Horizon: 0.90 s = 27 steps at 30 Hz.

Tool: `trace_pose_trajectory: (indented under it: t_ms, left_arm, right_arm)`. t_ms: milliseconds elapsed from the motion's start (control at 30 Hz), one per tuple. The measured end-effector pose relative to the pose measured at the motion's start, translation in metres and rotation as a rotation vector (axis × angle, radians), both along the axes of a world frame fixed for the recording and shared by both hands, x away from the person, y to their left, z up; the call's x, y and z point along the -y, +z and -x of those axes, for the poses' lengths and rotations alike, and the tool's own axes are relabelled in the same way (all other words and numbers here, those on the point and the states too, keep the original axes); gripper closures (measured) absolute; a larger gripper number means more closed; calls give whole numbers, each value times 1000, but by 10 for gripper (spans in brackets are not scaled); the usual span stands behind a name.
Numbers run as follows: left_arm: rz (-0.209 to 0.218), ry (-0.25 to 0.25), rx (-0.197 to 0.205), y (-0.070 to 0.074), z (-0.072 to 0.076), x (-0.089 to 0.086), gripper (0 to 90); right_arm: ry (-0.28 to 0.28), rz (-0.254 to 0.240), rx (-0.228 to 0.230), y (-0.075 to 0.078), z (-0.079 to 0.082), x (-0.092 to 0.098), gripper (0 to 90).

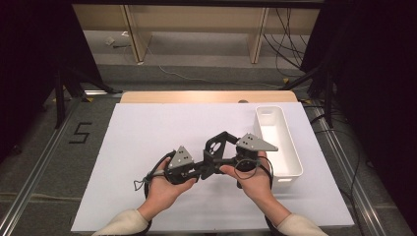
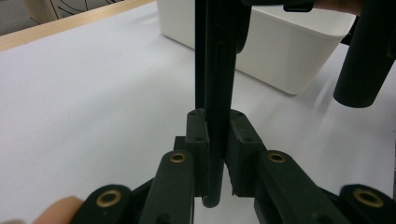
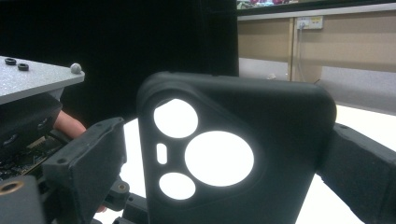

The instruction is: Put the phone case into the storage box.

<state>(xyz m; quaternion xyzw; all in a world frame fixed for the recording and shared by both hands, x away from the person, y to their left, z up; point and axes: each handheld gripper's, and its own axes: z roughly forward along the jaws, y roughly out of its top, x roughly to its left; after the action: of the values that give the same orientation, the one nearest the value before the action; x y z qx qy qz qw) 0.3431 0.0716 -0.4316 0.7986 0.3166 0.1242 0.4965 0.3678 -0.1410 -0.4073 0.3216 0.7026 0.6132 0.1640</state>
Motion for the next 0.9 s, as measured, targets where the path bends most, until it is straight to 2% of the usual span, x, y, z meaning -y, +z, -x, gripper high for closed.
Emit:
trace_pose_trajectory:
  t_ms: [300, 900]
  left_arm:
    - [0, 0, 0, 0, 0, 0, 801]
    - [-1, 1, 5, -1, 0, 0, 800]
  right_arm:
    - [-23, -18, -2, -1, 1, 1, 128]
    - [-35, -24, -8, -2, 1, 1, 146]
